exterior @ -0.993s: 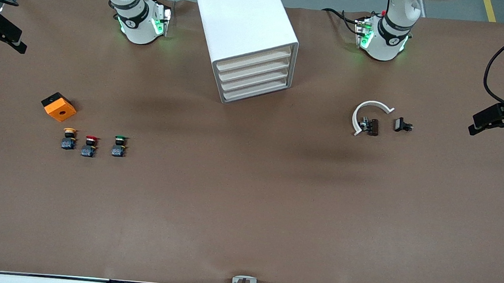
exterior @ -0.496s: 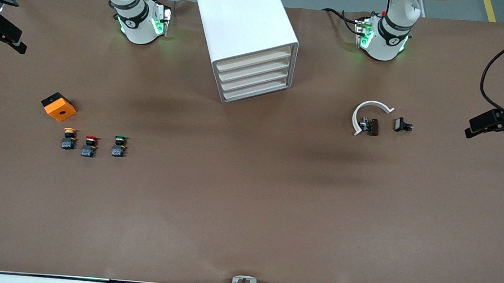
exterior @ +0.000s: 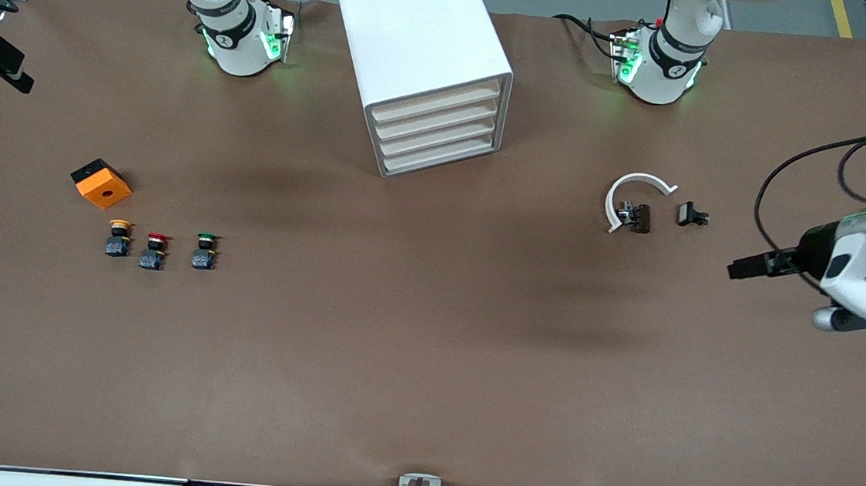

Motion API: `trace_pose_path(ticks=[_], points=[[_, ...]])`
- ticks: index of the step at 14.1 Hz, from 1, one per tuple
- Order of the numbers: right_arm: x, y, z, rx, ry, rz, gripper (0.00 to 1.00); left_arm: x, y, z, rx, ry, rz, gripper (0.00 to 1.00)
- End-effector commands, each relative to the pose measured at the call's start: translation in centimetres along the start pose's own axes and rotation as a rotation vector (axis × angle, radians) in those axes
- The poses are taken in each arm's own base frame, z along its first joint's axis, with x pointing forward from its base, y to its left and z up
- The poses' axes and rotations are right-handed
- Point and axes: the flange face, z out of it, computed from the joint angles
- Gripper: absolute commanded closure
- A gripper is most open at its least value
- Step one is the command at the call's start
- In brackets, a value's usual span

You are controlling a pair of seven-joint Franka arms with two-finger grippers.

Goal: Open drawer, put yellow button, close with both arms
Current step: 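Move the left gripper toward the white drawer cabinet, then grasp the drawer handle with the left gripper while the right gripper reaches the buttons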

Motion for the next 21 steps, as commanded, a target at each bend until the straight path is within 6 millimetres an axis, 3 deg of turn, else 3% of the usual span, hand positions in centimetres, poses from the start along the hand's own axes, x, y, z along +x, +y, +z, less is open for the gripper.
trace_pose_path(ticks=[1, 5, 10, 13, 16, 17, 19, 21], points=[[-0.2, 0.3, -0.1, -0.005, 0.011, -0.003, 0.0, 0.5, 3.6, 2.1, -0.005, 0.001, -0.157, 0.0], [-0.1, -0.3, -0.1, -0.013, 0.011, -0.01, 0.0, 0.6, 8.8, 4.4, -0.01, 0.002, -0.391, 0.0], [0.5, -1.4, 0.4, -0.016, 0.0, -0.039, 0.0, -0.9, 14.4, 9.6, 0.009, -0.067, -0.754, 0.0], [1.5, -0.6, 1.1, -0.02, -0.003, -0.06, 0.0, -1.8, 16.5, 12.1, 0.032, -0.116, -0.983, 0.0], [6.3, 0.5, 7.4, -0.027, -0.101, -0.062, 0.0, -1.9, 17.7, 13.7, -0.067, -0.335, -1.082, 0.0], [6.6, 1.3, 7.1, -0.024, -0.089, -0.064, 0.0, -2.0, 18.1, 14.0, -0.09, -0.394, -1.106, 0.0], [8.4, 2.2, 10.6, -0.035, -0.146, -0.061, 0.0, -2.2, 18.8, 14.7, -0.111, -0.497, -1.182, 0.0], [8.5, 3.3, 10.7, -0.046, -0.142, -0.042, 0.0, -3.1, 19.5, 15.9, -0.085, -0.641, -1.228, 0.0]])
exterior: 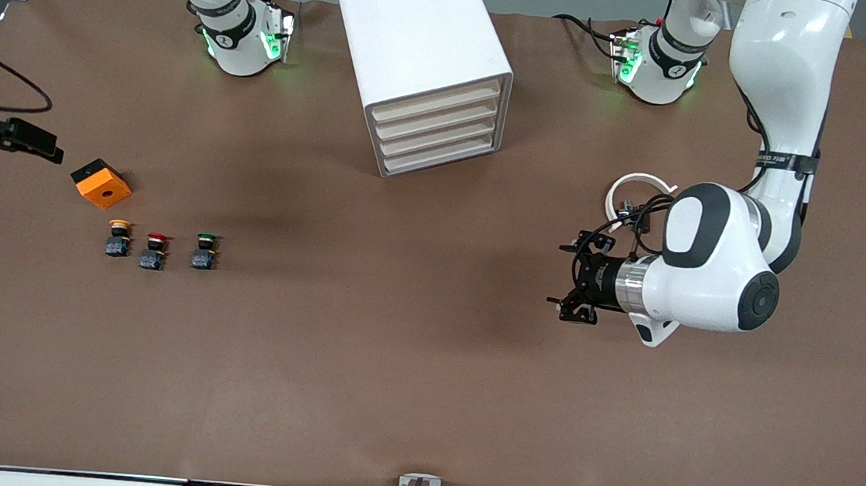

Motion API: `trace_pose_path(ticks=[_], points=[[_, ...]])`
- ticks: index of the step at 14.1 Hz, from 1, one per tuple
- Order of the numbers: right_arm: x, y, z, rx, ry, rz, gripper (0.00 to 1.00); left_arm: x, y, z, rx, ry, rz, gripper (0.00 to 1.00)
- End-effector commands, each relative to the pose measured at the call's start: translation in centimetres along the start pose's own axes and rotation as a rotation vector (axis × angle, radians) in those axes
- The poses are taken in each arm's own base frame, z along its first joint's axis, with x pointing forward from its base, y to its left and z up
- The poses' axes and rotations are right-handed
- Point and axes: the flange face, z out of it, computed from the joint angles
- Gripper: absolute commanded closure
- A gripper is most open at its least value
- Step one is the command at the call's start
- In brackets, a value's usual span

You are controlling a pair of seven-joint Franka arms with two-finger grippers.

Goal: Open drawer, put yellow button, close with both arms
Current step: 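Grasp the drawer handle with the left gripper while the right gripper reaches the buttons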

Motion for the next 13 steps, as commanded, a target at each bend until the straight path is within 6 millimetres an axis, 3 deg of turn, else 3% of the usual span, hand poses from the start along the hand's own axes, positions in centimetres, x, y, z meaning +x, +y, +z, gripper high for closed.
trace_pose_path(ticks=[1, 2, 4, 8, 11, 13], points=[[0.1, 2.3, -0.3, -0.021, 0.0, 0.021, 0.0, -0.9, -0.2, 1.8, 0.109, -0.108, -0.089, 0.0], [0.4, 4.0, 0.4, -0.016, -0.001, 0.045, 0.0, -1.3, -0.6, 2.5, 0.153, -0.121, -0.121, 0.0], [1.7, 6.3, 3.6, -0.036, 0.007, 0.033, 0.0, -1.6, -1.8, 6.2, 0.329, -0.133, -0.184, 0.0], [2.3, 9.1, 11.0, -0.035, 0.04, 0.025, 0.0, -3.0, -4.7, 11.4, 0.629, -0.141, -0.277, 0.0], [3.6, 9.5, 15.1, -0.039, 0.06, 0.022, 0.0, -4.6, -6.6, 14.0, 0.731, -0.076, -0.337, 0.0], [4.8, 10.0, 18.4, -0.04, 0.071, 0.01, 0.0, -5.8, -8.0, 16.8, 0.808, -0.031, -0.395, 0.0]])
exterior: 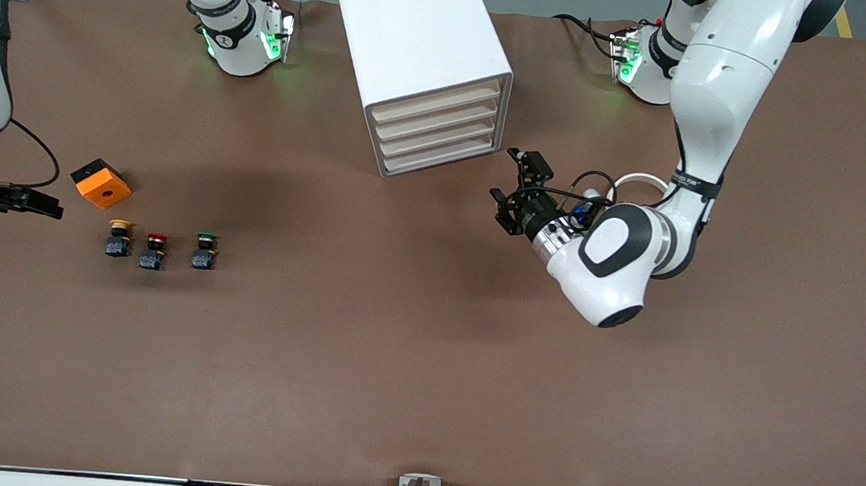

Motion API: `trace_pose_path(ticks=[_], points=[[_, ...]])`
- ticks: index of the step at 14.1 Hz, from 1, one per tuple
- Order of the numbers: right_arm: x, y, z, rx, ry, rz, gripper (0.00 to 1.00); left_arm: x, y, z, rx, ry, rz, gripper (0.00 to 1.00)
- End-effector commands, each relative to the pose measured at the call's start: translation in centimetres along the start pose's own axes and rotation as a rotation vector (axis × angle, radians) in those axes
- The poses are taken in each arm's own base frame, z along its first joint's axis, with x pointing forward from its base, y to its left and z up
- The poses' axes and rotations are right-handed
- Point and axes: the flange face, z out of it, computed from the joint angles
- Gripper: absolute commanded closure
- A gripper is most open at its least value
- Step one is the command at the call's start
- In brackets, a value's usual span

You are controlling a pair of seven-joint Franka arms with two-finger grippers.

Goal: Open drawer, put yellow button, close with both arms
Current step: 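Grasp the drawer handle with the left gripper while the right gripper reaches the buttons, then pull the drawer open with the left gripper while the right gripper grasps the yellow button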

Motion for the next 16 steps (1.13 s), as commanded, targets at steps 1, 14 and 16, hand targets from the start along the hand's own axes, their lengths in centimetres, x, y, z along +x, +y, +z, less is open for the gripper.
trace_pose_path(ticks=[1, 14, 16], points=[[0.7, 1.0, 4.4, -0.018, 0.031, -0.037, 0.0, -1.0, 0.4, 3.5, 0.102, 0.02, -0.094, 0.0], [-1.3, 2.1, 20.3, -0.01, 0.132, -0.1, 0.0, -1.6, 1.6, 11.9, 0.27, 0.053, -0.263, 0.47], [-1.7, 1.5, 21.0, 0.008, 0.121, -0.108, 0.0, -1.7, 1.5, 12.9, 0.279, 0.068, -0.276, 0.47]])
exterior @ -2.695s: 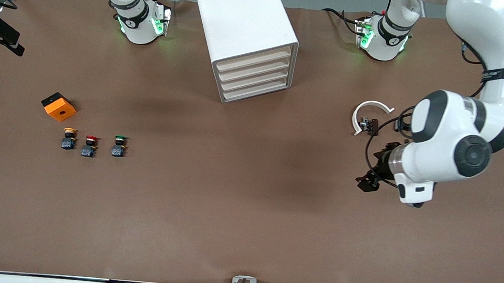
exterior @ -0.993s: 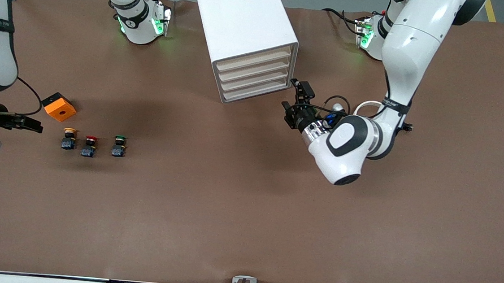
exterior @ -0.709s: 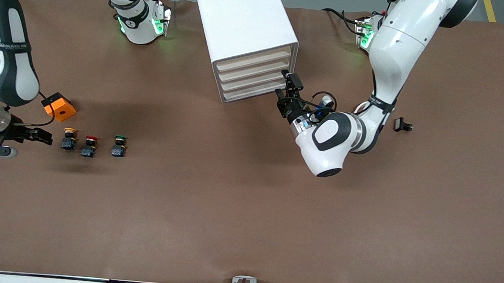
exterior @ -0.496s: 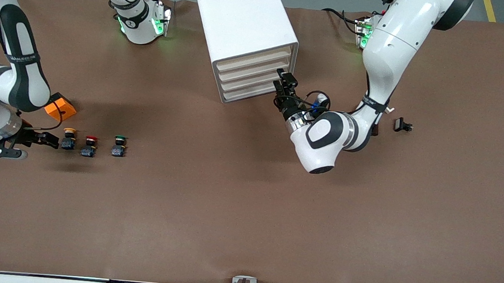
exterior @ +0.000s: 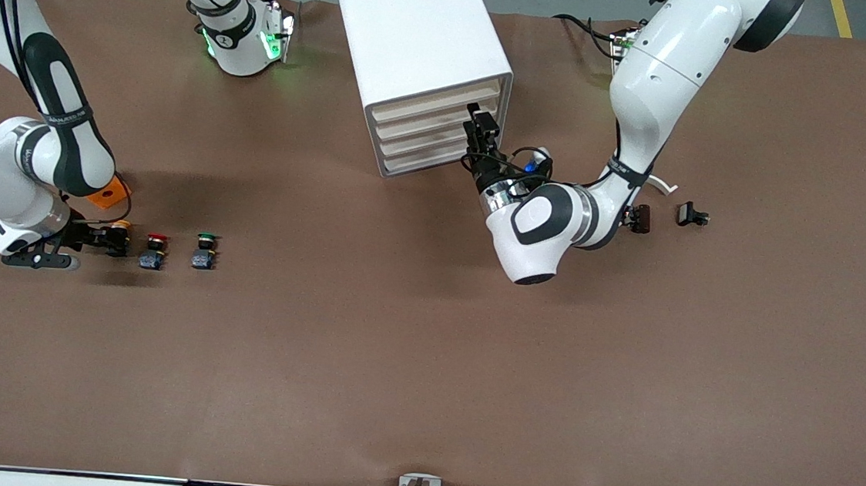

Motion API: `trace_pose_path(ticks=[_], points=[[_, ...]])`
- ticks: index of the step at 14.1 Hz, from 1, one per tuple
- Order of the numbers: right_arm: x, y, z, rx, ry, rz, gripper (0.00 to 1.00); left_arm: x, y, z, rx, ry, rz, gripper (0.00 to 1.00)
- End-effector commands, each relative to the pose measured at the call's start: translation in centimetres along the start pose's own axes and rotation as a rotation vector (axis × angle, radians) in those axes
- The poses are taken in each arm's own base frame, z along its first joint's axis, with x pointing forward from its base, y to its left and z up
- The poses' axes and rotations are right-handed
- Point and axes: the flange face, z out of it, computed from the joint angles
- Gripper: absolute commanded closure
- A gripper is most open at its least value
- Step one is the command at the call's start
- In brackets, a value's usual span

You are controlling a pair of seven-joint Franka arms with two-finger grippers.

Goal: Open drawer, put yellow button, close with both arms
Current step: 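Pull the drawer open with the left gripper while the right gripper grasps the yellow button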

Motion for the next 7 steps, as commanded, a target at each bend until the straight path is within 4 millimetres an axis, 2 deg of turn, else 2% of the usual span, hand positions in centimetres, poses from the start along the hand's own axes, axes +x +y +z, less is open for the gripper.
trace_pose_path(ticks=[1, 4, 5, 7], points=[[-0.9, -0.3, 0.0, 0.029, 0.008, -0.021, 0.0, -0.3, -0.5, 1.5, 0.028, 0.008, -0.026, 0.47], [-1.4, -0.2, 0.4, 0.049, 0.003, -0.015, 0.0, -0.7, -0.3, 3.0, 0.035, 0.032, -0.042, 0.47], [-1.5, -0.2, 0.7, 0.051, -0.001, -0.015, 0.0, -1.0, -0.3, 3.6, 0.037, 0.042, -0.05, 0.56], [-1.4, -0.2, 0.6, 0.051, 0.0, -0.015, 0.0, -1.3, -0.4, 4.1, 0.037, 0.052, -0.054, 0.78]])
